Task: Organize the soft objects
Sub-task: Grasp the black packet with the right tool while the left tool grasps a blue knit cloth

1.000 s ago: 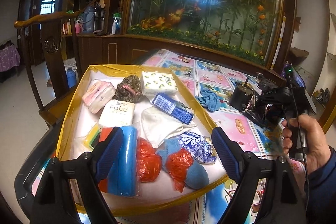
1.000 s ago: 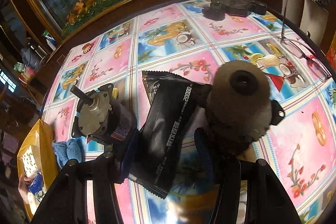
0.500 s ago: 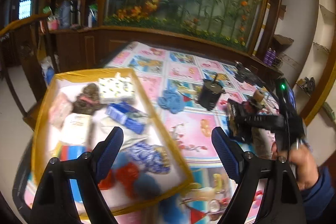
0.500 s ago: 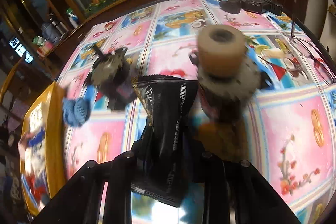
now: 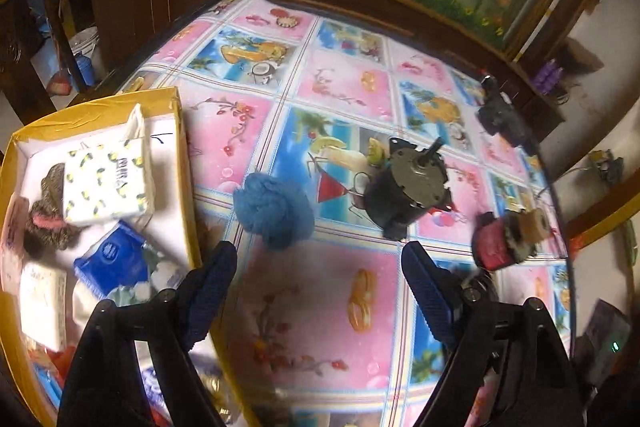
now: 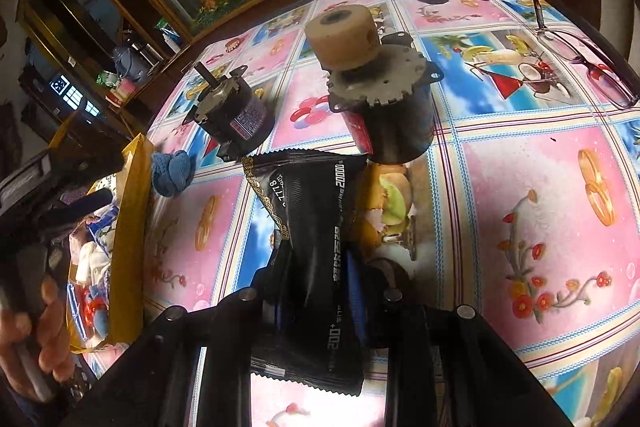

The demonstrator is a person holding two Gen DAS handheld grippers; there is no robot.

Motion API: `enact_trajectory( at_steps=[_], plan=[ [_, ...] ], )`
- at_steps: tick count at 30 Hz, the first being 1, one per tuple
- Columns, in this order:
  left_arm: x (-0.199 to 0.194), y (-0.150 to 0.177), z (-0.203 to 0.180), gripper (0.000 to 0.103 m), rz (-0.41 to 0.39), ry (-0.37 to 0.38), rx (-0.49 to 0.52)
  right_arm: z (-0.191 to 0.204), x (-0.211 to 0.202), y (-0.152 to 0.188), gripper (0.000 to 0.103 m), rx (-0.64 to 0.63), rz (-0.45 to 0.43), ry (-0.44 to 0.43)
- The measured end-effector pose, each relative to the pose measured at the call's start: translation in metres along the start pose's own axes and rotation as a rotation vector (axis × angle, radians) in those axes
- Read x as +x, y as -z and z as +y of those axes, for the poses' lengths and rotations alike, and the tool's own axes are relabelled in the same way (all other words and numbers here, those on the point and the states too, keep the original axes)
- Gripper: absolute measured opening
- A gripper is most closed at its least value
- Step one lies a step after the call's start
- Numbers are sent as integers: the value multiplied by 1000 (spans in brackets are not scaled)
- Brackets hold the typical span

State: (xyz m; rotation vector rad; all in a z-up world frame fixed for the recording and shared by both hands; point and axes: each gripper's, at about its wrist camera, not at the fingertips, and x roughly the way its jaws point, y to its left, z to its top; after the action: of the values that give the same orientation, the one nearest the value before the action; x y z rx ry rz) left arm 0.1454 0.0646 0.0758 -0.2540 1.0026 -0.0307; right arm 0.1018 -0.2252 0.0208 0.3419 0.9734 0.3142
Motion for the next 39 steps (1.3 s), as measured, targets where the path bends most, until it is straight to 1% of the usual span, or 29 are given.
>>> enact_trajectory(
  at_steps=[2, 4, 6, 7, 8, 9, 10, 11, 13, 16, 19, 20, 23, 26, 31, 36, 39],
  plan=[
    [12, -5, 0, 84, 13, -50, -6, 3, -4, 1, 27, -11, -13, -3],
    [24, -9, 0, 84, 32, -63, -13, 6, -10, 1, 27, -25, -30, -7],
    [34, -14, 3, 84, 37, -86, -30, 7, -11, 1, 27, -25, -29, -22],
    [38, -16, 5, 79, 43, -86, -40, 7, -11, 0, 27, -25, -25, -28],
    [43, -19, 7, 68, 55, -84, -48, 7, -11, 1, 27, -23, -23, -33],
    [49, -20, 8, 62, 70, -83, -56, 7, -11, 1, 27, -21, -20, -39],
    [53, -21, 9, 51, 81, -82, -61, 7, -11, 1, 27, -22, -20, -41],
    [57, -21, 8, 48, 88, -87, -58, 8, -12, 1, 27, -22, -22, -41],
    [62, -20, 6, 48, 94, -102, -45, 9, -13, 1, 27, -24, -28, -41],
    [69, -19, 11, 48, 98, -93, -72, 10, -14, 2, 27, -27, -30, -40],
    [69, -19, 10, 48, 83, -92, -80, 10, -13, 2, 27, -28, -27, -40],
    [67, -18, 10, 44, 78, -89, -78, 10, -13, 2, 27, -28, -28, -39],
    [63, -12, 10, 41, 62, -65, -78, 9, -13, 1, 27, -27, -33, -31],
    [56, -2, 5, 40, 60, -38, -65, 9, -12, 1, 27, -29, -32, -25],
    [39, 23, -20, 40, 44, -3, 22, 9, -11, 2, 27, -30, -33, -11],
    [20, 56, -39, 40, 3, 5, 110, 8, -9, 1, 27, -32, -34, 5],
    [12, 76, -46, 40, -19, -3, 150, 9, -8, 1, 27, -40, -29, 7]
  ],
)
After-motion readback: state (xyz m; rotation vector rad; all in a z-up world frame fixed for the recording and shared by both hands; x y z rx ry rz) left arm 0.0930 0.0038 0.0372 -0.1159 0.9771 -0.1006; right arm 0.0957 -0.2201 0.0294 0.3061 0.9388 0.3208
